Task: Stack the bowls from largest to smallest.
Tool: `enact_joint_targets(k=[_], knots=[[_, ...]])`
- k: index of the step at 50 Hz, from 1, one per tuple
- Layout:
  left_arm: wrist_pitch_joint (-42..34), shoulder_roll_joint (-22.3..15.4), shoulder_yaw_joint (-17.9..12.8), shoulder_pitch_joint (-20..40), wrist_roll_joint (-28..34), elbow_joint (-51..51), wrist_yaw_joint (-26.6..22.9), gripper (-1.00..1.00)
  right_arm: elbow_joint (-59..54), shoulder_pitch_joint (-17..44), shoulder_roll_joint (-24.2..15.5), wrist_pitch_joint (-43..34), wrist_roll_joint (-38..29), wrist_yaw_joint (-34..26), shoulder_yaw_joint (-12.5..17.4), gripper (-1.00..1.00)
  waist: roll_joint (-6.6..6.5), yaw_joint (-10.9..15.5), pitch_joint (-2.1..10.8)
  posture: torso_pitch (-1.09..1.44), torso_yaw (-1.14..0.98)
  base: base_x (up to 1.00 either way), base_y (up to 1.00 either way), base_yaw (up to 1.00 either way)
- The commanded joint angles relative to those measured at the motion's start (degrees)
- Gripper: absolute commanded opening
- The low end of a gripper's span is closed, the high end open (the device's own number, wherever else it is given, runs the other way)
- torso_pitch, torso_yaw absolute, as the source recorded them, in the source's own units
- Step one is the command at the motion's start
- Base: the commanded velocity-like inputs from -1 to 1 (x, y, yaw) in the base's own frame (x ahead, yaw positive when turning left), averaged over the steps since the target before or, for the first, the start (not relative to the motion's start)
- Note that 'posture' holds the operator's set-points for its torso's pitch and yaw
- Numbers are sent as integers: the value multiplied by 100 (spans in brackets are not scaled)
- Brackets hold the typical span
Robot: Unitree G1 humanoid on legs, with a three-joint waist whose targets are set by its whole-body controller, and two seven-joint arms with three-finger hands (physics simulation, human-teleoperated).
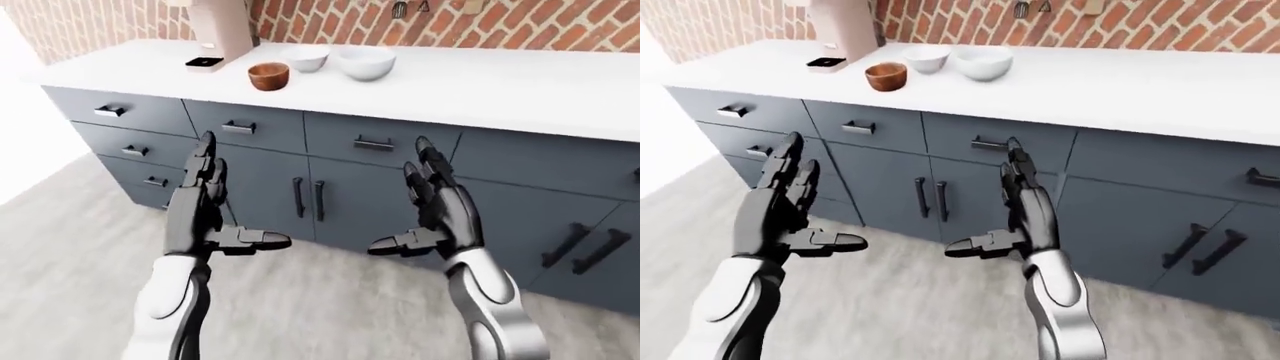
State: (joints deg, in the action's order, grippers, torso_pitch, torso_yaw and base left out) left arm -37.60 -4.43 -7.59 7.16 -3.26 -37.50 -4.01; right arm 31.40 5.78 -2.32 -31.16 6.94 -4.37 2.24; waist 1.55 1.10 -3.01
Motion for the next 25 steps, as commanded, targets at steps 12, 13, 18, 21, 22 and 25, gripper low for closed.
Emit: enact_joint_targets(k=[12,13,18,21,22,25], knots=[[77,-73,-66,167,-79,-243,-37,100,489,322,8,-242,-59,0,-32,100,-643,-408,322,0,0,69,73,0],[37,-76,-72,170,-87,-291,-33,100,505,330,10,-240,-48,-10,-30,100,-1006,-342,444,0,0,34,63,0],[20,-64,-52,137,-88,-330,-36,100,550,326,21,-207,105,-34,14,100,-584,16,352,0,0,20,0,100],[54,-60,-16,141,-61,-301,-46,100,650,375,-12,-286,175,-10,80,100,-399,-44,119,0,0,20,15,67],[35,-62,-3,154,-51,-312,-48,100,679,409,-15,-338,207,21,110,100,-179,-44,144,0,0,20,0,0],[-61,-65,22,204,-26,-372,-46,100,738,403,-50,-328,300,55,199,100,-262,-166,109,0,0,16,0,0]])
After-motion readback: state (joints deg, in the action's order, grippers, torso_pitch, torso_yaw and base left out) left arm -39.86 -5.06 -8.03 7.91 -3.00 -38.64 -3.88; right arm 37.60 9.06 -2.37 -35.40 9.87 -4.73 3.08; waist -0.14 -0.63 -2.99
